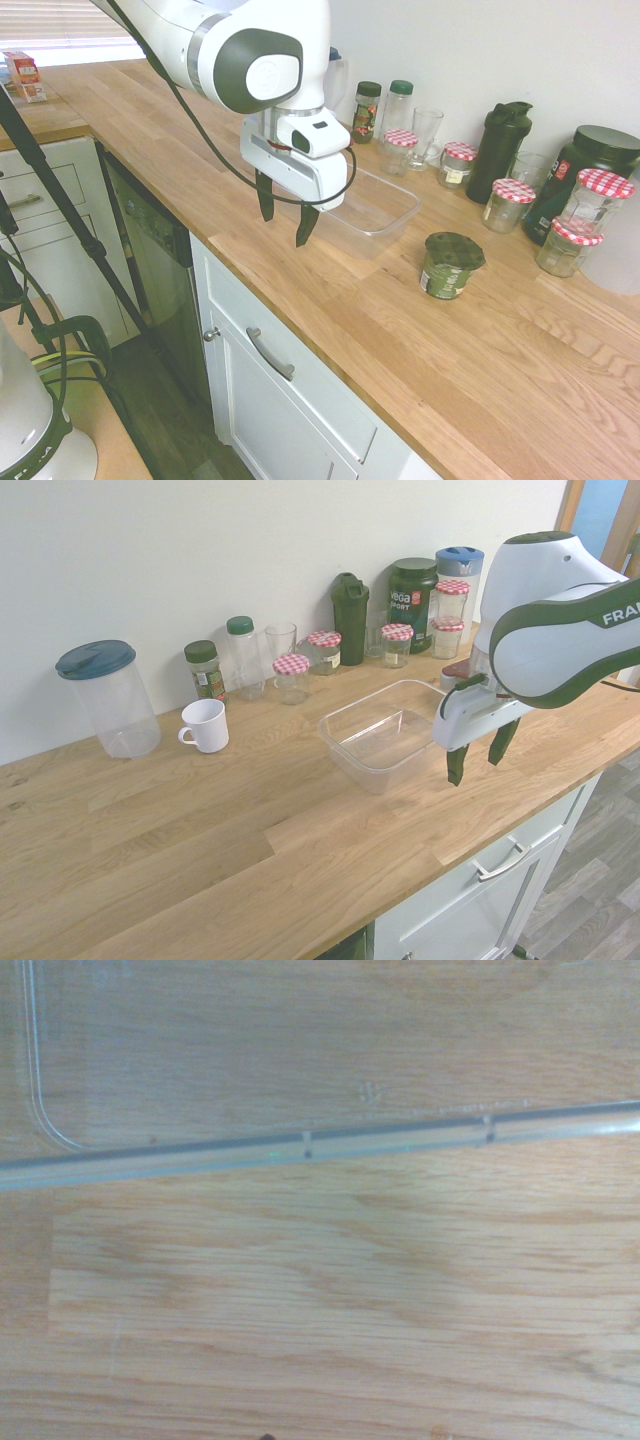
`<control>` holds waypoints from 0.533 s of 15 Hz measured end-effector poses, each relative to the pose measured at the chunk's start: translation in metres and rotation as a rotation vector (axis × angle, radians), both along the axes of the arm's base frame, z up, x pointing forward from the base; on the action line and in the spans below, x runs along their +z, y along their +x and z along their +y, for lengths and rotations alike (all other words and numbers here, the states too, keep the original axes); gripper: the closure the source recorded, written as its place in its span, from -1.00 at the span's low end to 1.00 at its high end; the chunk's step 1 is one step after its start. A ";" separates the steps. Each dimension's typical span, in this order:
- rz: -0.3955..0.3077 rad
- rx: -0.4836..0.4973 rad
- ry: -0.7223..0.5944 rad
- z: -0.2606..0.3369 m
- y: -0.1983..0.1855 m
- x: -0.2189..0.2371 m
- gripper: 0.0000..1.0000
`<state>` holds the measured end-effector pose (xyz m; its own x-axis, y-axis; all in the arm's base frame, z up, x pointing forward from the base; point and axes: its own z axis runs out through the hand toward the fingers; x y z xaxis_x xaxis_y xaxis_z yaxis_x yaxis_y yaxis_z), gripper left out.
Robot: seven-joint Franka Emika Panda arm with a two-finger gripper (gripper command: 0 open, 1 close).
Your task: Put the cereal into the container
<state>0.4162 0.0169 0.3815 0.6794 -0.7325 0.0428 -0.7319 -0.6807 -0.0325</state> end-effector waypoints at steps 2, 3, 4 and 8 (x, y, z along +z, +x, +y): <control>-0.002 -0.008 0.000 -0.002 0.002 -0.002 -1.00; -0.016 -0.020 0.001 -0.003 0.004 -0.002 -1.00; -0.026 -0.031 0.001 -0.005 0.006 0.000 -1.00; -0.097 -0.101 0.004 -0.034 0.012 0.034 -1.00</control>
<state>0.4282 -0.0167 0.4156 0.5951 -0.7972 0.1017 -0.7900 -0.6035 -0.1084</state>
